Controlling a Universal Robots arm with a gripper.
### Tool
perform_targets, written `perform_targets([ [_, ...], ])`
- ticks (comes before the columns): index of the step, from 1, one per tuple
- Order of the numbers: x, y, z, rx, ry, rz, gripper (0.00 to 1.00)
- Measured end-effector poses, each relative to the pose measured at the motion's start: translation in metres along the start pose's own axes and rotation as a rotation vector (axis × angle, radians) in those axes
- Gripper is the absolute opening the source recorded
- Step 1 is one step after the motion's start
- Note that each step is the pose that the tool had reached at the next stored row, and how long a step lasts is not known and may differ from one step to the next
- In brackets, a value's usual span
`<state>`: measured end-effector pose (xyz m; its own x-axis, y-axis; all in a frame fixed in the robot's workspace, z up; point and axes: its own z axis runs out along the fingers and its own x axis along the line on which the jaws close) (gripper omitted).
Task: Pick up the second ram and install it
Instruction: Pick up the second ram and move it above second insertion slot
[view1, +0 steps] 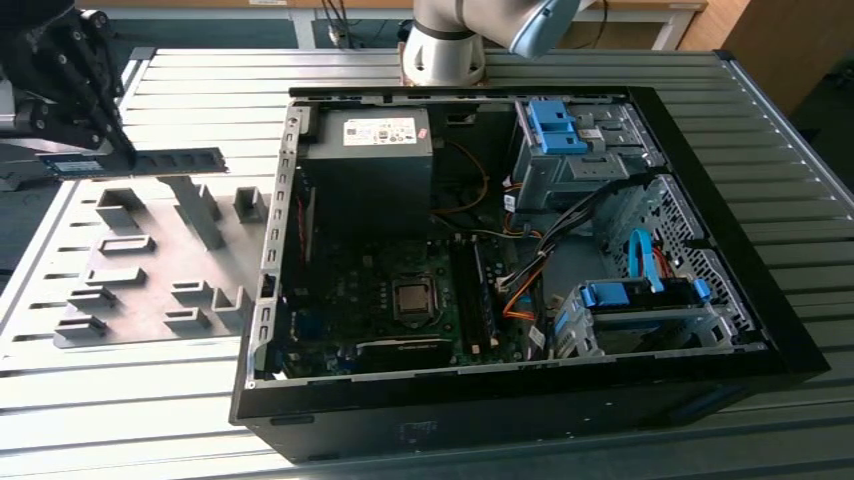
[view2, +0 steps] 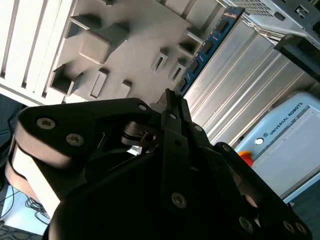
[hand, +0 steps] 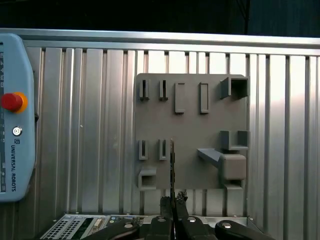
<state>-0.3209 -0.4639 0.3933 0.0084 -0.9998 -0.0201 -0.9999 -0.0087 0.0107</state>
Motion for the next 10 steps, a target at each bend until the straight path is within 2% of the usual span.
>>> perform_targets([
  [10,0.0000,-0.0061,0.0000,0.0000,-0.0001,0.000,0.14],
])
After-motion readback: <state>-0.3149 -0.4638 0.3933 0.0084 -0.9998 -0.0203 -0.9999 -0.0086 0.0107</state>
